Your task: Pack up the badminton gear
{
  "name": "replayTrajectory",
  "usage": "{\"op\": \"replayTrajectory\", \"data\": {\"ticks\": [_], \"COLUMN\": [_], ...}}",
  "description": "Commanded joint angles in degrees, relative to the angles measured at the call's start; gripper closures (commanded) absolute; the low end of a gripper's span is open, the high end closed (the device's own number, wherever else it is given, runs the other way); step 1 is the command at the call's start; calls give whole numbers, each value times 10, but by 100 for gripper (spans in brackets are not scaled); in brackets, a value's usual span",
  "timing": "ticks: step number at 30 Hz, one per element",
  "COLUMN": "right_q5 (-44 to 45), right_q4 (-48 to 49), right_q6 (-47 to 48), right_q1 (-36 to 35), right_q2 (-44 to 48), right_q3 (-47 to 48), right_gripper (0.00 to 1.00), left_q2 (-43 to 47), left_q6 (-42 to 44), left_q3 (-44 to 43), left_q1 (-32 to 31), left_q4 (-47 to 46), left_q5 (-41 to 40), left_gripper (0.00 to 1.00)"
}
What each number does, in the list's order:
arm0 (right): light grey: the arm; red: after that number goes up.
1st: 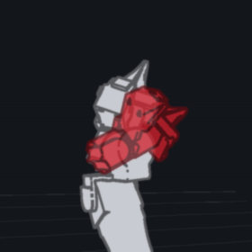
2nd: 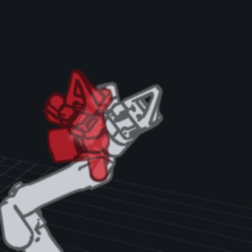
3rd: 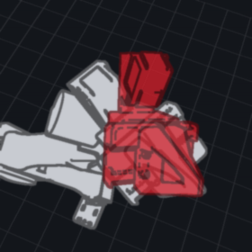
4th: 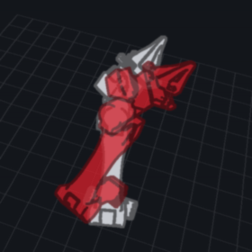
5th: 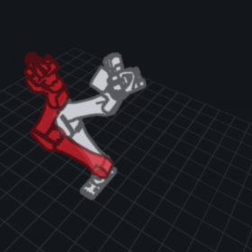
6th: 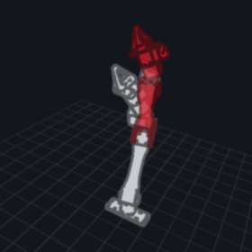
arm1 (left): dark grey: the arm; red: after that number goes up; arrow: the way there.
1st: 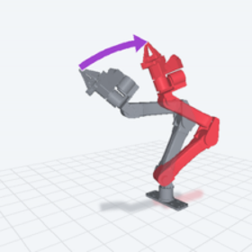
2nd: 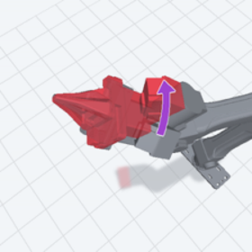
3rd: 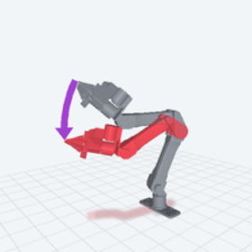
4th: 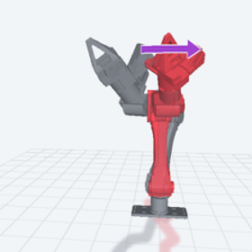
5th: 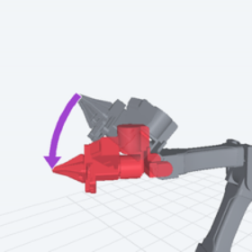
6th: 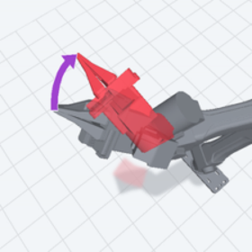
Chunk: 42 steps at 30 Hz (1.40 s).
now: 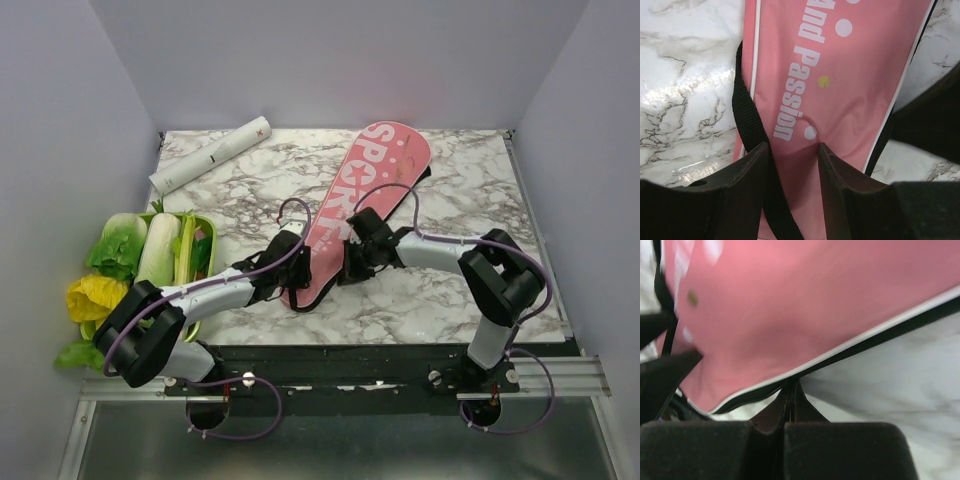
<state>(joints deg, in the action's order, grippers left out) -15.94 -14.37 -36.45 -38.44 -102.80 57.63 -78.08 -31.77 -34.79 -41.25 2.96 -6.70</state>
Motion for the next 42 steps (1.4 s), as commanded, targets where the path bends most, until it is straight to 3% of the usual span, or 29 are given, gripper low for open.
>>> {"op": "replayTrajectory", "data": {"ticks": [1, 7, 12, 22, 28, 32, 38, 42], "right_q5": [-13, -29, -79, 69, 123, 135, 147, 191], "right_q4": [16, 90, 251, 281, 288, 246, 215, 127], "right_q6": [-61, -151, -237, -364, -384, -368, -340, -304], "right_q1": [-90, -191, -234, -249, -265, -265, -264, -264], "right_q2": [27, 26, 7, 45, 58, 77, 147, 222], "right_q3": [-30, -59, -88, -159, -169, -169, -203, -203], "right_gripper": [99, 99, 99, 99, 99, 60, 42, 38], "left_q2": [-6, 4, 17, 86, 96, 90, 96, 117], "left_q6": [-8, -8, -6, -11, -13, -10, -13, -14], "left_q3": [17, 27, 39, 67, 72, 73, 70, 60], "left_q1": [-4, -4, -4, -5, -9, -8, -9, -9], "left_q4": [13, -5, -18, -11, -10, -13, -16, -5], "left_q5": [39, 44, 59, 66, 66, 66, 66, 63], "left_gripper": [48, 48, 48, 48, 48, 48, 49, 48]}}
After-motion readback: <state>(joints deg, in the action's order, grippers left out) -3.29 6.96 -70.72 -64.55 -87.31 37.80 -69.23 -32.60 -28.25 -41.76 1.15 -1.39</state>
